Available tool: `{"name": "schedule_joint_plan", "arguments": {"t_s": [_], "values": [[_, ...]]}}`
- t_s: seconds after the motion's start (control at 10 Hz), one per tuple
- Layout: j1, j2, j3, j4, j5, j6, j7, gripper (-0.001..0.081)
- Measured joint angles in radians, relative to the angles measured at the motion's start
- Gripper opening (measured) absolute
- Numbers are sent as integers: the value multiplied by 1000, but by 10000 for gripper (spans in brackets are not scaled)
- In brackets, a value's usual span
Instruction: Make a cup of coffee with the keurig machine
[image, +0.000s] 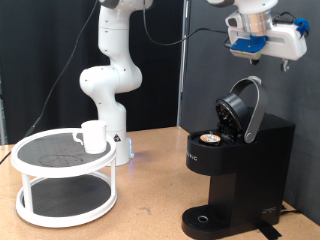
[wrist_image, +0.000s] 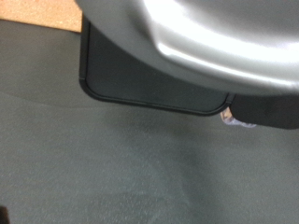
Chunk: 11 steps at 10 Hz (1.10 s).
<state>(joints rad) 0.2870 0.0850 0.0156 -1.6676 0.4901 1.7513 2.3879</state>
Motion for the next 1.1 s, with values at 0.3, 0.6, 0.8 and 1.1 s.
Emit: {"name": "schedule_joint_plan", "arguments": {"t_s": [0.3, 0.6, 0.8, 1.1], "values": [[1, 5, 2, -7, -22, -2, -1, 638], [0, 5, 0, -16, -50, 8, 10, 293], [0, 2, -2, -29, -68, 23, 11, 158], [0, -5, -2, -47, -74, 27, 11, 11]]}}
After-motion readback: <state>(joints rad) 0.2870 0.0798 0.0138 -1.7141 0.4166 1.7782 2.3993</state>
